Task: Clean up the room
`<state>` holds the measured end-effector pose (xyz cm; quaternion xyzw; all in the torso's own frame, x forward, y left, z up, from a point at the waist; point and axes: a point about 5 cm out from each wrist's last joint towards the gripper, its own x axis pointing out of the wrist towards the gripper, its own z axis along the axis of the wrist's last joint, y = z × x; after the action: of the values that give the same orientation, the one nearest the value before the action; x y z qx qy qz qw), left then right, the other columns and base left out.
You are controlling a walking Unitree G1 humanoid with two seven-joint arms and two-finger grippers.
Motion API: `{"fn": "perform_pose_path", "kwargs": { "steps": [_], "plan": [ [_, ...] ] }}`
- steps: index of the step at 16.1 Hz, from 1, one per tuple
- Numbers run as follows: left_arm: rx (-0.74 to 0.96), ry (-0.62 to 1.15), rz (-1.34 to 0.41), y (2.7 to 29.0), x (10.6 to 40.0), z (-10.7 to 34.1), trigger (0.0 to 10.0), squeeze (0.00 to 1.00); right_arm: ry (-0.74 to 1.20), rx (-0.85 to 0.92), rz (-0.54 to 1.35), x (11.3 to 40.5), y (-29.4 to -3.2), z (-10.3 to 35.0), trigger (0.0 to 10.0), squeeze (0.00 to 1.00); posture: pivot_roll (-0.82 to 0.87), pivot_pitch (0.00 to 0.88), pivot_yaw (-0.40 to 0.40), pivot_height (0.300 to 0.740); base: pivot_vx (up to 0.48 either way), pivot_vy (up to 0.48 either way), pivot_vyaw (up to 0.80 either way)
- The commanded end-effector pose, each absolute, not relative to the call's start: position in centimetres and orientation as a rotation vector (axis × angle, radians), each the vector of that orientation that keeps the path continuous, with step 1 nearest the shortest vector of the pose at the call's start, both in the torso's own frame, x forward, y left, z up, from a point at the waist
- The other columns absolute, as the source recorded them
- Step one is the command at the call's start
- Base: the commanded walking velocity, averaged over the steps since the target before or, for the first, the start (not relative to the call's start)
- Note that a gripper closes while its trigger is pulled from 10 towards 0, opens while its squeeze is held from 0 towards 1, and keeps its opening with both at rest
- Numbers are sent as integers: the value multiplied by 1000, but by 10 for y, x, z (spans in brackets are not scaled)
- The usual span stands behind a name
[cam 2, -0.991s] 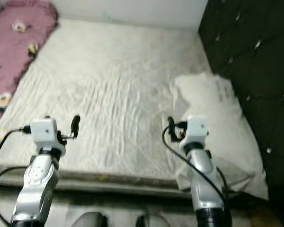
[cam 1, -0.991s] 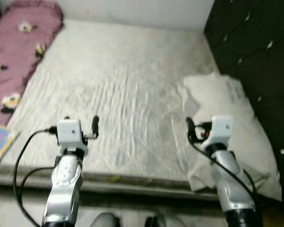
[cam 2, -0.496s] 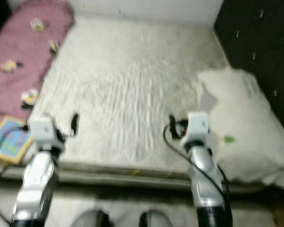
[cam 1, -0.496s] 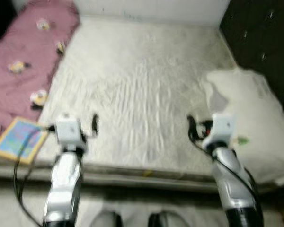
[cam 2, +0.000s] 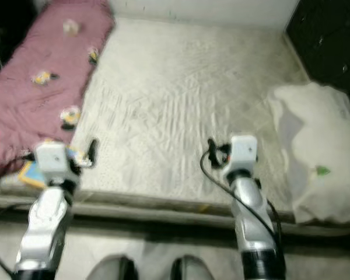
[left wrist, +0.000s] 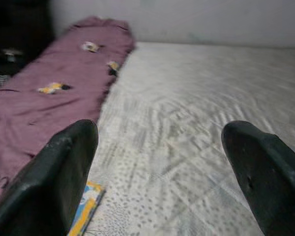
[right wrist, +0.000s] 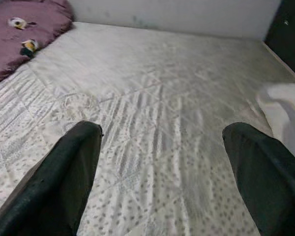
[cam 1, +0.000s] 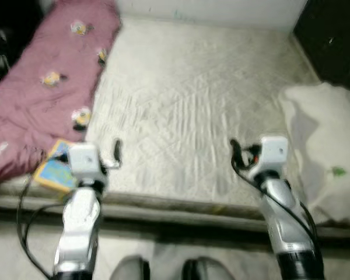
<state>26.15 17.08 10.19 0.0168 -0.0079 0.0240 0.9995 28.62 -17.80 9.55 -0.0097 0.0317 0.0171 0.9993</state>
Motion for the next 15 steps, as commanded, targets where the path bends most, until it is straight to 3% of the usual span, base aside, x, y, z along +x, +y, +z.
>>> {"fn": "perform_pose_path", "kwargs": {
  "steps": [1,11,15],
  "plan": [
    [45,-26,57,175,262,105,10000,0,49,-17,31,287,-177,99,10000,0,2,99,-58,740,0,446,0],
    [40,-29,49,175,263,106,10000,0,58,-16,27,288,-176,97,10000,0,3,99,-58,740,0,439,0],
    [39,-43,23,171,263,108,10000,0,59,-16,27,288,-177,97,10000,0,3,100,-59,740,0,0,0]
  ]
}}
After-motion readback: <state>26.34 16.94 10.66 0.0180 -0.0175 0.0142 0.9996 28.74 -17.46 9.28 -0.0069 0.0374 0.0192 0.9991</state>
